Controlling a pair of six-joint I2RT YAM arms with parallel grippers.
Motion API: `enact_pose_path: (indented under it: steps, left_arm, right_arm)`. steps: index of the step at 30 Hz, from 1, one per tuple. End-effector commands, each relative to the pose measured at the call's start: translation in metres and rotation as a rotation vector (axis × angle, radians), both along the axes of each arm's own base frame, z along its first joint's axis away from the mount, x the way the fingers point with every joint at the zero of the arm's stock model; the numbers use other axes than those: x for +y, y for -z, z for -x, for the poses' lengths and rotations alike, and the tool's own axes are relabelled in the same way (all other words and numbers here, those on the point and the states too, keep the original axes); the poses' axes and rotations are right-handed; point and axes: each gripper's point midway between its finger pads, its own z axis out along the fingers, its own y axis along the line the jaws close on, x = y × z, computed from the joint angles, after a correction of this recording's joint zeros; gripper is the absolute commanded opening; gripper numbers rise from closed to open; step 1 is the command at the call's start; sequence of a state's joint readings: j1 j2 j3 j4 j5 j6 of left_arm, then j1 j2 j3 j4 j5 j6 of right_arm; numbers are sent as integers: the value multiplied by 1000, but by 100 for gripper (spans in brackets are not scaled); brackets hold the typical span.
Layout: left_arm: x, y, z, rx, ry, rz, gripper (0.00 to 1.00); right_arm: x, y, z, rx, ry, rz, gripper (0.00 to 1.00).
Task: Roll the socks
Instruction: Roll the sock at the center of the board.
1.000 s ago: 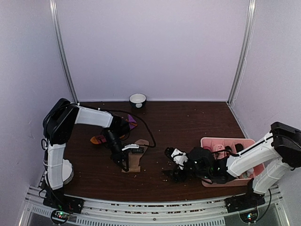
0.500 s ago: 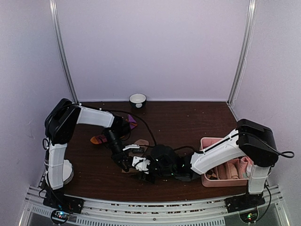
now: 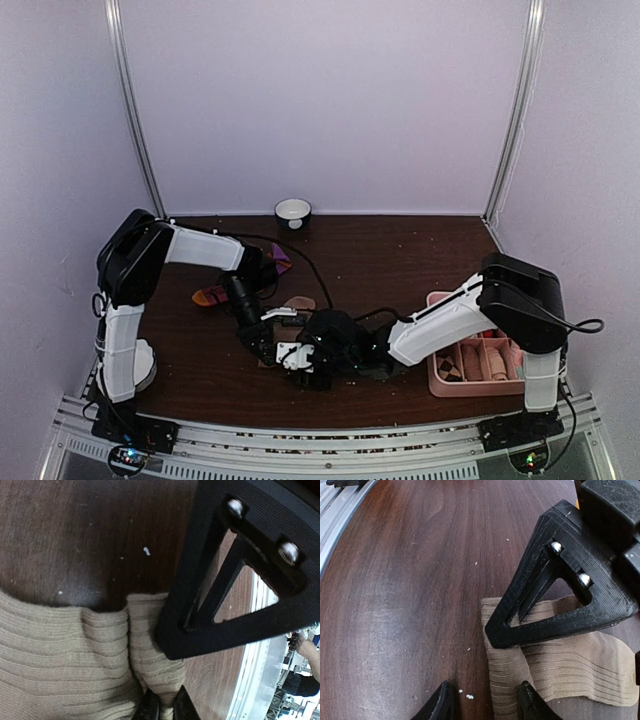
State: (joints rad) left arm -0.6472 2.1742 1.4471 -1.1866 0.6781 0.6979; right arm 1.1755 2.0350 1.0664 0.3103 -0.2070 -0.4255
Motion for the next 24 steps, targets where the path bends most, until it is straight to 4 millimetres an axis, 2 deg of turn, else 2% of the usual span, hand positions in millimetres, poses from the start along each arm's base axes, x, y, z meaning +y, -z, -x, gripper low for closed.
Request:
enact_pose_path:
  steps: [1, 5, 11, 18, 21, 24]
  left_arm:
    - [12, 13, 7, 21, 49, -52, 11]
    - [11, 9, 9, 29, 59, -36, 18]
    - [11, 8, 8, 25, 70, -29, 19]
    - [8, 3, 6, 9, 79, -4, 21]
    - [7, -3, 1, -33, 77, 7, 28]
    - [5, -17, -15, -139, 42, 45, 42]
  right_arm:
    - [-6, 20, -5, -11, 13, 56, 43]
    - [-10, 33, -3, 18, 5, 85, 41]
    - [-12, 45, -4, 42, -9, 136, 36]
    - [-15, 66, 8, 136, -68, 224, 22]
    - [-22, 74, 15, 181, -75, 268, 13]
    - [-31, 78, 21, 229, -59, 287, 5]
